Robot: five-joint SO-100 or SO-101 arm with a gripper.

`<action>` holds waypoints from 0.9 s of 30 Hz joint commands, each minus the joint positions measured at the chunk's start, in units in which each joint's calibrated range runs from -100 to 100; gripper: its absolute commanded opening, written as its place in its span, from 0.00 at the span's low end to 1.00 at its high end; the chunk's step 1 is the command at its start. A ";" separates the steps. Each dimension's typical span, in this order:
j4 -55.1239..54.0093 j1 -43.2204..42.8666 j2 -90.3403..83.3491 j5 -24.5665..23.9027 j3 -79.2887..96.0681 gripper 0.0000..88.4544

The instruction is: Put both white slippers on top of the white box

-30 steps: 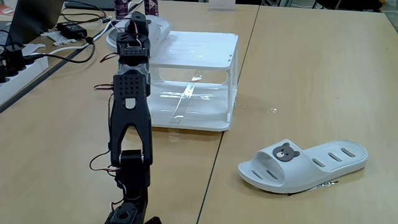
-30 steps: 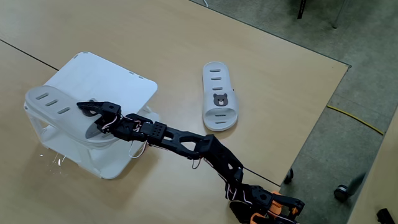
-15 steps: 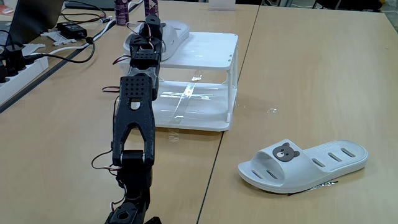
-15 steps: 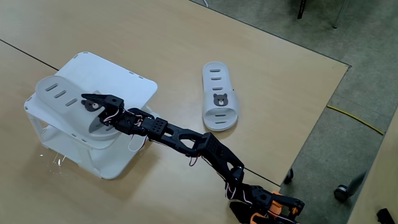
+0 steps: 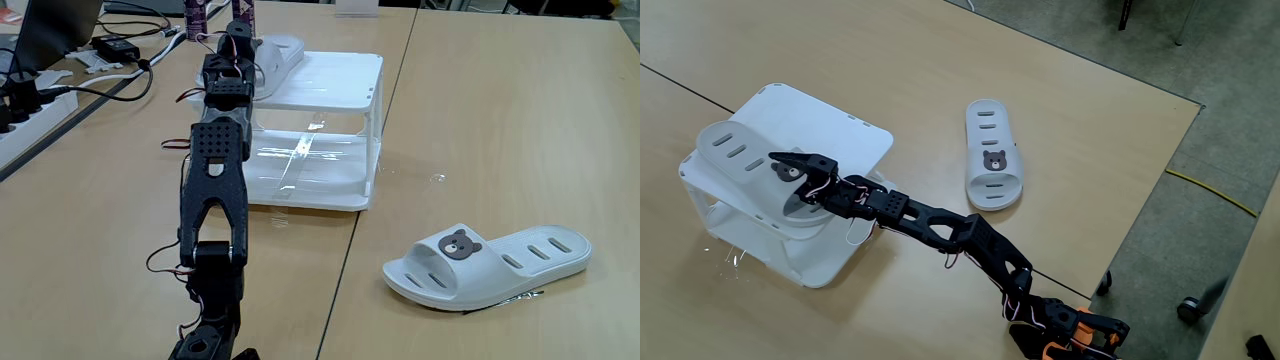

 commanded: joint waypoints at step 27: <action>-0.37 3.63 -61.78 0.42 61.85 0.32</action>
